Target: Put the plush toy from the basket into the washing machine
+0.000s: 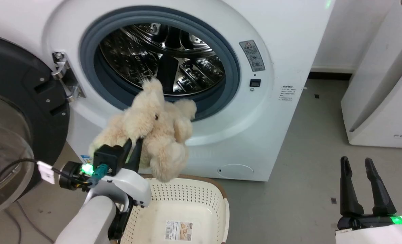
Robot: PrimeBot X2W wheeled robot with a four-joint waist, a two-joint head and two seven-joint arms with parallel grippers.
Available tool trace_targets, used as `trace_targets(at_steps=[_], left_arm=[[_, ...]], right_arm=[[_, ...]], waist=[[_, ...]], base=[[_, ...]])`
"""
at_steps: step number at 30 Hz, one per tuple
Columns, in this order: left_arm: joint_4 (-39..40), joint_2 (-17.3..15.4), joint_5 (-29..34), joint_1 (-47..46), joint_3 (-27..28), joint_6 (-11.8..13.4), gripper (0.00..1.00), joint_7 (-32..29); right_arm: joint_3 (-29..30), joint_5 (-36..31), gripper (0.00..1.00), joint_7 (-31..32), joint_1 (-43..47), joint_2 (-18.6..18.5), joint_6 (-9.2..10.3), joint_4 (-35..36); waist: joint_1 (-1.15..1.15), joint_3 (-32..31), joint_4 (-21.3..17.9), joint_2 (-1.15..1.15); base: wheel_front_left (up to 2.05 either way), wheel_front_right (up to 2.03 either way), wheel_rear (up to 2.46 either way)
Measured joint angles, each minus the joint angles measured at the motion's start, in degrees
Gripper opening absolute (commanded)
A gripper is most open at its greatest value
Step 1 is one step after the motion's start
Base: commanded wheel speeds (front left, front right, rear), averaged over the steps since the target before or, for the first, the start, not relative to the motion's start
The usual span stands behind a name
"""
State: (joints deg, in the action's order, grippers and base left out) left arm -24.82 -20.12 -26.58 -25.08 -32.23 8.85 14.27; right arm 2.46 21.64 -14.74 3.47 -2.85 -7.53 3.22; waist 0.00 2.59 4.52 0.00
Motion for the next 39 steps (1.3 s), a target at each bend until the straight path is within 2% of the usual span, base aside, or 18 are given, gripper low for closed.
trace_targets(at_steps=[8, 17, 31, 39], left_arm=[[4.17, 2.47, 3.98, 0.47, 7.73, 1.07, 0.0, 0.0], [4.78, 5.39, 9.16, -3.98, 16.4, -0.33, 0.0, 0.0], [2.52, 5.52, 15.59, -14.13, 26.11, -3.36, 0.0, 0.0], [0.37, 4.08, 17.0, -23.8, 30.51, -5.0, 0.0, 0.0]], right_arm=[[-0.73, -0.01, 1.0, 0.0, -2.83, 0.0, 0.0, 0.11], [-1.11, -0.2, 1.0, 0.0, -7.87, 0.0, 0.0, 0.64], [-2.27, 0.11, 1.0, 0.0, -13.72, 0.0, 0.0, 1.59], [-2.93, 0.98, 1.0, 0.0, -17.47, 0.0, 0.0, 2.61]], waist=[[0.0, 3.99, -2.01, 0.0], [0.01, 11.18, -4.98, 0.0], [0.01, 21.59, -10.73, 0.0], [0.01, 28.3, -13.45, 0.0]], base=[[0.0, 0.0, 0.0], [0.0, 0.0, 0.0], [0.0, 0.0, 0.0], [0.0, 0.0, 0.0]])
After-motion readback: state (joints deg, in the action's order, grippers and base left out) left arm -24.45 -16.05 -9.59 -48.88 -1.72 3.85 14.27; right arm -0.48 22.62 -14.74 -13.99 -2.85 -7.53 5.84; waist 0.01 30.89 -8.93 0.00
